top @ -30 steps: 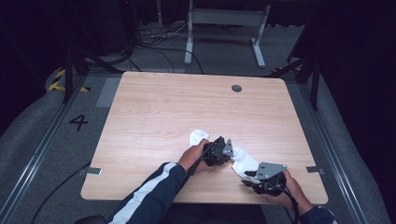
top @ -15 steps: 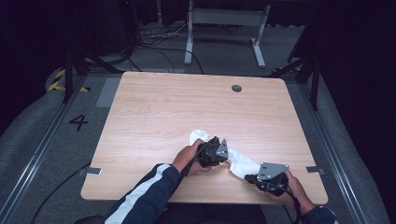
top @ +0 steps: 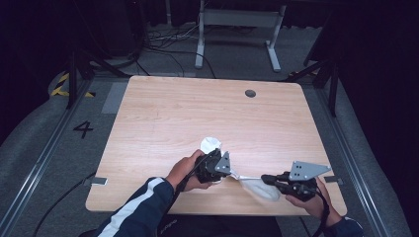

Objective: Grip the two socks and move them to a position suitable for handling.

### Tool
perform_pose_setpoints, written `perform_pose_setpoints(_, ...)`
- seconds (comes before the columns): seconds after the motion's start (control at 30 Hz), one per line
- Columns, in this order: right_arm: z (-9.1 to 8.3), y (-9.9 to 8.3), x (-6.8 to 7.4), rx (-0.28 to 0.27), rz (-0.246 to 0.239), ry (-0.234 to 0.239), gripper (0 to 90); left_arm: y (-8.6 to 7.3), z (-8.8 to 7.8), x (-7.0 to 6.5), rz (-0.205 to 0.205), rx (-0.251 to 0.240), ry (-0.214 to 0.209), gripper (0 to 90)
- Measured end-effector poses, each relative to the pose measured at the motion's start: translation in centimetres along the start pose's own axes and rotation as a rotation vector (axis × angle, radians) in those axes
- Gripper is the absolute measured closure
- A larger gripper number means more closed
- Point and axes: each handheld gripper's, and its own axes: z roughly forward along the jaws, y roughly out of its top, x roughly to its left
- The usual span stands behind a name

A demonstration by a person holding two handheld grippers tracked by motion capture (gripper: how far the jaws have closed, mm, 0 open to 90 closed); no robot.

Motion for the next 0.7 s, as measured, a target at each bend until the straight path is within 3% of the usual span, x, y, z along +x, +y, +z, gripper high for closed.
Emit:
perform_pose_setpoints(0.17, 1.3, -1.2, -3.1, 0.039, 0.133, -0.054, 89.6, 0.4, 1.6, 1.6, -0.022, 0.011, -0.006, 89.2)
perform_pose_setpoints(0.23, 1.6, -1.4, -3.7, 0.053, 0.141, -0.071, 89.6, 0.6, 2.1, 1.9, -0.029, 0.008, -0.005, 88.4)
perform_pose_setpoints(0.33, 2.5, -1.9, -5.3, 0.08, 0.167, -0.115, 89.4, 1.0, 3.0, 2.7, -0.032, 0.006, 0.029, 83.8)
perform_pose_setpoints(0.4, 3.1, -2.3, -6.1, 0.118, 0.162, -0.168, 88.4, 1.2, 3.3, 3.0, -0.065, -0.003, 0.073, 69.9)
perform_pose_setpoints(0.5, 3.5, -2.8, -7.3, 0.154, 0.147, -0.242, 86.0, 1.4, 3.4, 3.3, -0.093, -0.036, 0.066, 65.2)
perform_pose_setpoints(0.6, 3.6, -3.3, -8.2, 0.179, 0.174, -0.305, 70.5, 1.5, 3.3, 3.3, -0.086, -0.021, 0.06, 61.9)
perform_pose_setpoints(0.7, 3.2, -3.7, -8.5, 0.192, 0.181, -0.325, 66.0, 1.2, 2.9, 3.0, -0.09, -0.023, 0.057, 60.9)
